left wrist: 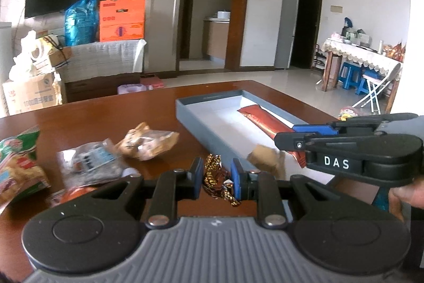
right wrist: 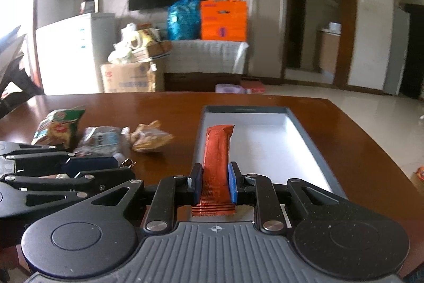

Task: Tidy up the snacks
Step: 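Carry the gold candies and red-orange bar over the gray box, then open both grippers to drop the candies and bar into the box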

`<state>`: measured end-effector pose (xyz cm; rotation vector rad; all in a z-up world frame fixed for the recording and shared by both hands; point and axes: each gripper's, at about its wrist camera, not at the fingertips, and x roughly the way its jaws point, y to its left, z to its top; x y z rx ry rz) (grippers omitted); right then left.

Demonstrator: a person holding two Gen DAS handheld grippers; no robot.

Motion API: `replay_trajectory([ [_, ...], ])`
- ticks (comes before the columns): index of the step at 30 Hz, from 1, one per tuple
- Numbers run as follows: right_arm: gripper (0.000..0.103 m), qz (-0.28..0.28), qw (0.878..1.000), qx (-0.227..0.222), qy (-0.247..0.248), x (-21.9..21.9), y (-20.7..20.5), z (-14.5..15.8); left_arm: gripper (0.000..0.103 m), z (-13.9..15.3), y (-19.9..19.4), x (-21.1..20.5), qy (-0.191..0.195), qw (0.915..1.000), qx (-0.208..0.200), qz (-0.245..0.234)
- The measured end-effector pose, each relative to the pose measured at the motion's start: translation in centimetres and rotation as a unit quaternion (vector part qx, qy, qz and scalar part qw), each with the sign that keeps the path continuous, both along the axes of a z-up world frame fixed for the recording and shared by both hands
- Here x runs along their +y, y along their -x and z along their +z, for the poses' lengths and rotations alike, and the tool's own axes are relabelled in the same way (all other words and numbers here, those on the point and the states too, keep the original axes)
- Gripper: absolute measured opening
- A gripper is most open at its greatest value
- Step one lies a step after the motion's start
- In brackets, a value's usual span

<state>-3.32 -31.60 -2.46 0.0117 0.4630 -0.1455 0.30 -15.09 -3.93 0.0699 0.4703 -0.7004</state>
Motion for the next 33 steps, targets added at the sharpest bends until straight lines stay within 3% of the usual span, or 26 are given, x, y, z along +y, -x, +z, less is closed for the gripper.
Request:
replay_trajectory([
  [17,0.022,-0.058,0.998,0.025,-0.007,-4.0,-1.4,-2.1,0.020,0.1,-2.9,-7.2,0.018,0.9987,-0.005,-0.046],
  [33,0.022,-0.069,0.997,0.042,-0.021,-5.3,-2.8,-3.6,0.020,-1.4,-4.4,-11.2,0.018,0.9985,0.018,-0.049],
])
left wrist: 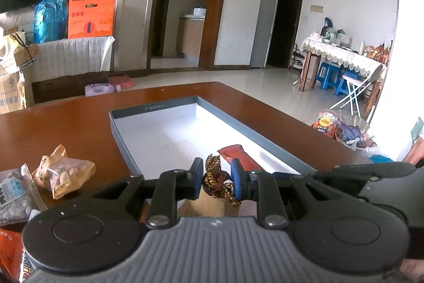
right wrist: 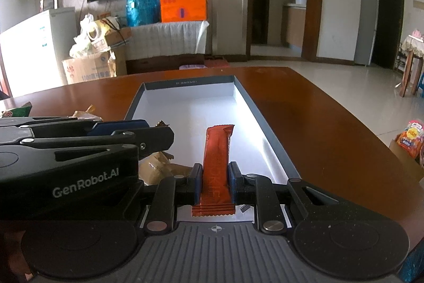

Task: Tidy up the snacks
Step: 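Open both grippers to drop the candies and bar into the box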

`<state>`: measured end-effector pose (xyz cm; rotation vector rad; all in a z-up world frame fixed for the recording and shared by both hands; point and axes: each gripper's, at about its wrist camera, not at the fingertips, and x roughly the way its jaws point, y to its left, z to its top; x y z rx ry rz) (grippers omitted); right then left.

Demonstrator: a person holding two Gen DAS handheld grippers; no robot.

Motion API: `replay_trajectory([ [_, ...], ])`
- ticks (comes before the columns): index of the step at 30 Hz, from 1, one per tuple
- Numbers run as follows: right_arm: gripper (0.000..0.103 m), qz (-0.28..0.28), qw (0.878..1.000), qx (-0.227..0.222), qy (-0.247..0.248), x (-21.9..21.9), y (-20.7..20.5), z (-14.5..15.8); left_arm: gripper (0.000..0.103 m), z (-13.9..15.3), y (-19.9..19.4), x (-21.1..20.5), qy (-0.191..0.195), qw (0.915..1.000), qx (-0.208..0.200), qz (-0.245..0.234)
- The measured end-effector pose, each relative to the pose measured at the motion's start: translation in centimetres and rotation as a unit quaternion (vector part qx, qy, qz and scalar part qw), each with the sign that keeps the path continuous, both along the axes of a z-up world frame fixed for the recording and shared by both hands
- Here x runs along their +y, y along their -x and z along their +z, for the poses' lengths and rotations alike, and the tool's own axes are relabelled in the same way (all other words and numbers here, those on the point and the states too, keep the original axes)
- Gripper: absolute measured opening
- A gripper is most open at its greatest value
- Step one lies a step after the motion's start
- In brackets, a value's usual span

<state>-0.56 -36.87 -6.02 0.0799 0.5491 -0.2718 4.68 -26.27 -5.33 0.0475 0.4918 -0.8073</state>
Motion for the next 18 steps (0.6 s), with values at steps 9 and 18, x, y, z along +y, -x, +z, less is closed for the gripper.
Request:
replay_trajectory([
  [9,0.023,0.002,1.000,-0.002,0.004,0.14,0.18,0.03,0.023,0.05,-0.05,-0.31,-0.007,0.9999,0.002,0.010],
  [18,0.026,0.004,1.000,-0.011,0.011,0.59,0.51,0.26,0.066,0.76,0.80,0.26,0.003,0.9996,-0.024,0.014],
])
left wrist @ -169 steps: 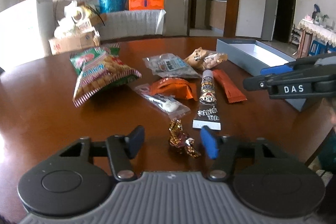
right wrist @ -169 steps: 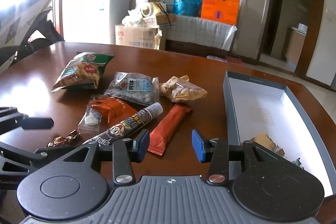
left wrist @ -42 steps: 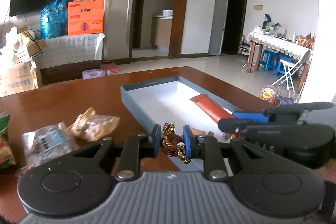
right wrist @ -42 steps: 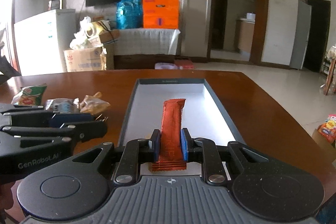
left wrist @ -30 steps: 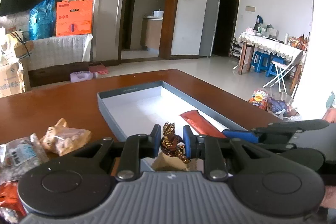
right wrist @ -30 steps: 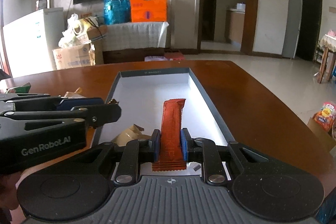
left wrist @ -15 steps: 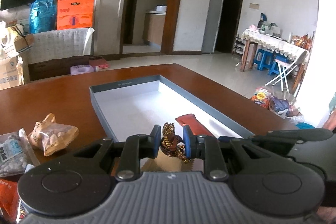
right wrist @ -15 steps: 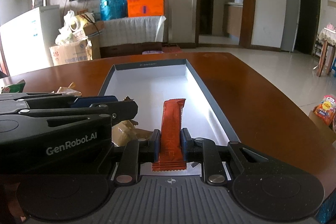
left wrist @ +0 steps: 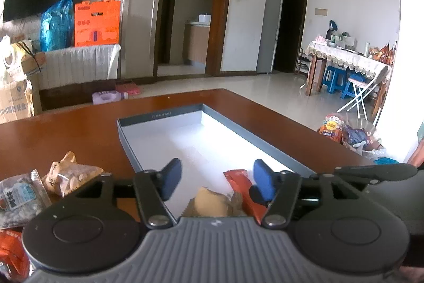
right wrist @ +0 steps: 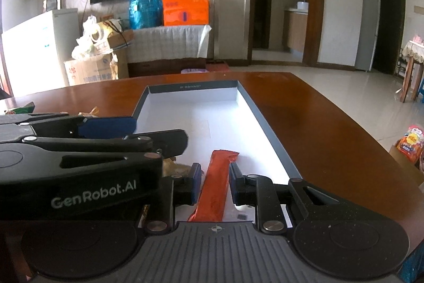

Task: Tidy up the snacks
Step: 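Open both grippers to drop the candies and bar into the box, then return both grippers to the table, right gripper approaching the black-and-white tube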

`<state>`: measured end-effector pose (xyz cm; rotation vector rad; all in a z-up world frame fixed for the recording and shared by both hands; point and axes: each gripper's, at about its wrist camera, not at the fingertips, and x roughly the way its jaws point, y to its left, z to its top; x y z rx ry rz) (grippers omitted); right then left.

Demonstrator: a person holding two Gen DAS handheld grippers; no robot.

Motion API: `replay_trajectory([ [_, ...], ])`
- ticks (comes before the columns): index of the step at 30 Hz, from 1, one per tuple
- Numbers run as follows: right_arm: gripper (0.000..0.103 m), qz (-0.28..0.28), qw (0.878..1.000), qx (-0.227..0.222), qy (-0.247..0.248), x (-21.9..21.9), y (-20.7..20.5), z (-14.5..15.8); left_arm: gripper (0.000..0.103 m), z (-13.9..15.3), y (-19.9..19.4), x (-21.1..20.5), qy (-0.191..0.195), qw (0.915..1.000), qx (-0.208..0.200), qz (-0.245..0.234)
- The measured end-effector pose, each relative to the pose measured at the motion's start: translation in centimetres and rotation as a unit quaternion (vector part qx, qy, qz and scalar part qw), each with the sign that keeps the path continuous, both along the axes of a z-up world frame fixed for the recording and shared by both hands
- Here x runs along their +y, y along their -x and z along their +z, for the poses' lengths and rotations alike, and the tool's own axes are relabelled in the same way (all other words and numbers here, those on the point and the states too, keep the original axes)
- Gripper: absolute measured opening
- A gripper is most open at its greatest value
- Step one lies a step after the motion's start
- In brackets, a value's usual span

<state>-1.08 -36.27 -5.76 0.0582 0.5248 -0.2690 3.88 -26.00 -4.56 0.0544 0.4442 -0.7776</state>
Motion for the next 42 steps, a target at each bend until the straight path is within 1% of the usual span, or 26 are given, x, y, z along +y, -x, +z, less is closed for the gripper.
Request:
replay_trajectory([
  [3,0.031,0.000,1.000,-0.005,0.005,0.3,0.2,0.2,0.071,0.3,0.3,0.3,0.004,1.0000,-0.003,0.000],
  [5,0.034,-0.001,1.000,-0.009,0.010,0.5,0.4,0.3,0.072,0.4,0.5,0.4,0.005,1.0000,-0.006,0.002],
  [11,0.039,0.001,0.999,-0.019,0.025,1.4,0.9,0.8,0.072,1.0,1.3,1.5,0.011,0.9998,-0.010,0.009],
  [16,0.049,0.002,0.999,-0.034,0.038,2.5,1.5,1.4,0.072,1.6,2.2,3.8,0.019,0.9991,-0.009,0.036],
  [18,0.055,0.005,0.998,-0.042,0.043,3.1,1.7,1.6,0.072,1.9,2.6,4.9,0.020,0.9986,-0.011,0.049],
  [19,0.057,0.008,0.998,-0.046,0.046,3.4,1.8,1.7,0.072,2.0,2.8,5.5,0.020,0.9982,-0.013,0.055],
  [21,0.059,0.016,0.997,-0.053,0.052,4.2,1.8,2.0,0.072,2.3,3.0,6.9,0.022,0.9974,-0.013,0.067],
  [22,0.062,0.023,0.997,-0.056,0.053,4.7,1.8,2.2,0.072,2.5,3.1,7.6,0.022,0.9970,-0.014,0.073],
  [28,0.063,0.076,0.993,-0.062,0.069,8.5,1.2,2.8,0.072,3.2,4.0,12.9,0.016,0.9939,-0.023,0.107],
  [36,0.063,0.149,0.985,-0.040,0.073,15.5,-0.8,2.8,0.072,2.7,4.7,21.2,-0.004,0.9854,-0.023,0.169],
  [39,0.064,0.166,0.984,-0.024,0.066,17.6,-1.6,2.2,0.072,2.1,4.8,23.8,-0.013,0.9814,-0.018,0.191],
  [42,0.067,0.170,0.983,-0.010,0.068,19.6,-2.2,1.4,0.072,1.5,4.7,26.1,-0.022,0.9774,-0.012,0.210],
])
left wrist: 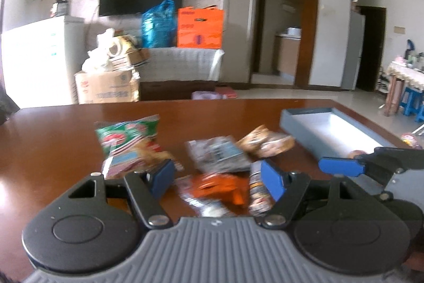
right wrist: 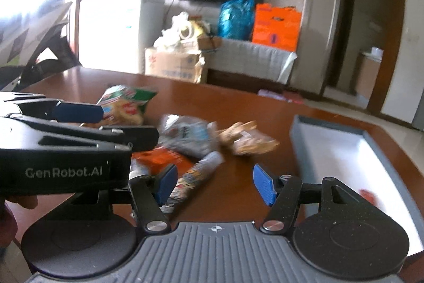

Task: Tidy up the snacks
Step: 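Return both grippers to the table, right gripper approaching the black-and-white tube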

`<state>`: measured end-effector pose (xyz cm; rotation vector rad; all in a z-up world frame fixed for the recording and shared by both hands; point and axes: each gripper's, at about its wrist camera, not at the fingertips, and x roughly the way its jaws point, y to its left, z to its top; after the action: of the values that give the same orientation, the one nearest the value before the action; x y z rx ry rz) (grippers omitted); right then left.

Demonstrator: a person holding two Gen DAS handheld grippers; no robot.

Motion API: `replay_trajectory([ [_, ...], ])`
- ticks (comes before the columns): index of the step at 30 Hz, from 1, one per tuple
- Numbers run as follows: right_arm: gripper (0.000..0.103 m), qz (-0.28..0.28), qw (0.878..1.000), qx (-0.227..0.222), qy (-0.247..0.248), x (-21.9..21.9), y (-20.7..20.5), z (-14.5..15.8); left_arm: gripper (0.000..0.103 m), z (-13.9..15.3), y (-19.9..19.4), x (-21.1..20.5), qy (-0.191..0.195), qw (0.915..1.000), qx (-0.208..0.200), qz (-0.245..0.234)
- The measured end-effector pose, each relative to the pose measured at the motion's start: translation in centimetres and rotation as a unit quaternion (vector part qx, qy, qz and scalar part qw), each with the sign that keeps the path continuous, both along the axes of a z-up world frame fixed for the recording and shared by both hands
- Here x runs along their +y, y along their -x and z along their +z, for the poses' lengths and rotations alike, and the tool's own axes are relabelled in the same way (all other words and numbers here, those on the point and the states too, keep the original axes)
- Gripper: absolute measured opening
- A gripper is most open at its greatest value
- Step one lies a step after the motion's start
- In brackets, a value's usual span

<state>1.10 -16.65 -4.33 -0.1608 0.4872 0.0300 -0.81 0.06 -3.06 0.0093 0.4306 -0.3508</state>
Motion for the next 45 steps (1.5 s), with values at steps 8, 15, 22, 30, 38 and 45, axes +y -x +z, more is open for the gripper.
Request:
replay_trajectory([
  [8,0.076,-0.015,0.999,0.011,0.027,2.3,-0.3,-2.3,0.072,-2.2,-0.6,1.8,-0.019,0.9990,0.021,0.034],
  [15,0.075,-0.019,0.999,0.028,0.037,1.7,-1.4,-3.6,0.072,-3.6,-1.3,1.1,-0.020,0.9986,0.038,0.032],
  [22,0.067,-0.041,0.998,0.038,0.020,-1.7,-1.4,-3.3,0.072,-4.3,-2.3,-0.4,-0.011,0.9983,0.054,0.015],
  [30,0.059,-0.027,0.999,0.044,-0.011,-3.6,-1.2,-3.1,0.072,-4.8,-3.2,-2.2,-0.030,0.9968,0.074,-0.006],
  [38,0.059,0.002,0.999,0.046,0.010,-2.4,-1.9,-3.6,0.072,-5.6,-5.6,-2.3,-0.049,0.9938,0.098,0.021],
  [45,0.061,0.007,0.999,0.043,0.015,-1.9,-2.8,-3.8,0.072,-5.6,-6.5,-1.2,-0.035,0.9938,0.102,0.029],
])
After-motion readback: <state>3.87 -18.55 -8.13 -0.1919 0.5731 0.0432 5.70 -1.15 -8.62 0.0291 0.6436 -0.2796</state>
